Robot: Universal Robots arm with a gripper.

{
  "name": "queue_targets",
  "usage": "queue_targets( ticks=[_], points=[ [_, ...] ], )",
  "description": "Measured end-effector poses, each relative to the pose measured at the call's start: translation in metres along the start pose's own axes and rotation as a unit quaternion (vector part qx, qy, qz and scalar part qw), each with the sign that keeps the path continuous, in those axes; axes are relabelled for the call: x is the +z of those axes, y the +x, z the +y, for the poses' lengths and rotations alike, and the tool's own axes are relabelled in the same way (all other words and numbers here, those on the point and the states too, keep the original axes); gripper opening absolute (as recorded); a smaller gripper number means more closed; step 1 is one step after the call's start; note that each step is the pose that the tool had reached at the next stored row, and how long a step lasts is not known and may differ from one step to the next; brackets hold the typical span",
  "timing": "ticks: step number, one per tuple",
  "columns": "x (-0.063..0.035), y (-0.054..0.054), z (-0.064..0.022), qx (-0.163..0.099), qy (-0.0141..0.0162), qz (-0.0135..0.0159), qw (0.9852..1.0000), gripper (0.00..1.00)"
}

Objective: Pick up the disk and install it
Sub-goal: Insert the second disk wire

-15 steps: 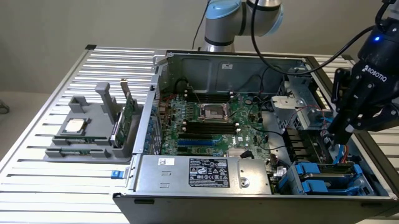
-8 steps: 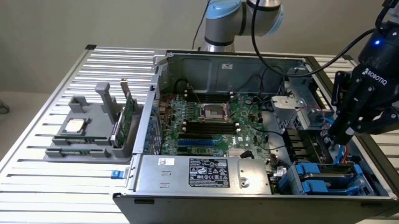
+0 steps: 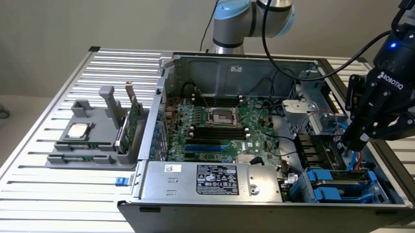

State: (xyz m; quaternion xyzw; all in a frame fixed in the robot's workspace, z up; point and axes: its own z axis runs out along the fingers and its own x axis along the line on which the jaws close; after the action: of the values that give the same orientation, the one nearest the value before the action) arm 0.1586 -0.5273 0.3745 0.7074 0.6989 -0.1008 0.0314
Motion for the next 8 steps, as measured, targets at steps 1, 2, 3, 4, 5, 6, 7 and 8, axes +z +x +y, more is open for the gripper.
queue_targets(
  ticks=[1,2,3,4,5,6,7,8],
  points=[
    [0.0000,0.0000,0.0001,0.000,0.0000,0.0000,1.0000,0.24],
    [0.0001,0.0000,0.0002,0.000,0.0000,0.0000,1.0000,0.18],
    [0.0000,0.0000,0.0003,0.000,0.0000,0.0000,1.0000,0.18],
    [0.0001,-0.0001,0.0003,0.000,0.0000,0.0000,1.0000,0.16],
    [0.0001,-0.0001,0.0003,0.000,0.0000,0.0000,1.0000,0.16],
    [0.0001,-0.0001,0.0003,0.000,0.0000,0.0000,1.0000,0.16],
    [0.0001,-0.0001,0.0003,0.000,0.0000,0.0000,1.0000,0.16],
    [0.0001,-0.0001,0.0003,0.000,0.0000,0.0000,1.0000,0.16]
  ],
)
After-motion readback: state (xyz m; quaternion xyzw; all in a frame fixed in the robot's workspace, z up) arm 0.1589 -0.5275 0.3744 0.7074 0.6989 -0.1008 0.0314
